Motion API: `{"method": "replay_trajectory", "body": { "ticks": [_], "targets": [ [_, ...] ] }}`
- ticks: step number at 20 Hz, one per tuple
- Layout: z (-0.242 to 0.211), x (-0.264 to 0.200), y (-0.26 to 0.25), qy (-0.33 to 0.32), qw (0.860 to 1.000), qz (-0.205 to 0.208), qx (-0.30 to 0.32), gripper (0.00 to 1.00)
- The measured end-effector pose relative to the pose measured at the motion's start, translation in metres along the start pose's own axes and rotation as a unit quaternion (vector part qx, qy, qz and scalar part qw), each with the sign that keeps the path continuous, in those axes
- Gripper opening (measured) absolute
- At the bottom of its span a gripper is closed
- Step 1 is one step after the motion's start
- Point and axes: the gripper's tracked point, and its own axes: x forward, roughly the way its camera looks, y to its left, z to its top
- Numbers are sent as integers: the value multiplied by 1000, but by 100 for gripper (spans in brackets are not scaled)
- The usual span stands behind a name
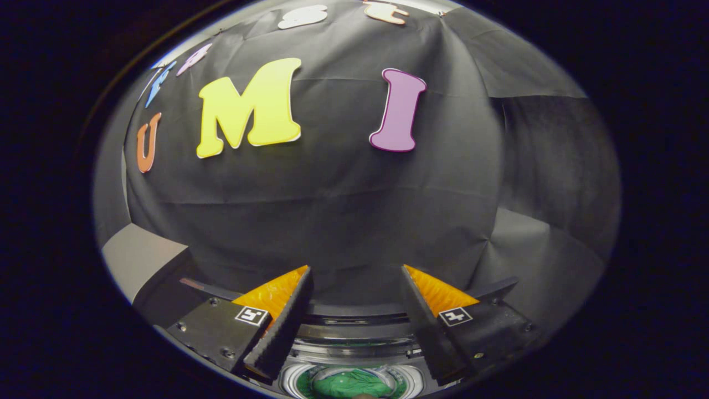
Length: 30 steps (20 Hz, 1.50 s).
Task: Put the clothes into the washing machine and then close the washing machine lid.
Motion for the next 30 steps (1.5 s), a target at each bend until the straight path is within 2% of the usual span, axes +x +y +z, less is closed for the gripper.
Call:
{"method": "replay_trajectory", "body": {
  "ticks": [12,18,30],
  "targets": [
    [-14,-34,0,-43,999,-10,0,97],
    [-25,-54,-2,-37,999,-22,2,97],
    [-33,-59,-5,-29,999,-36,3,97]
  ]
}}
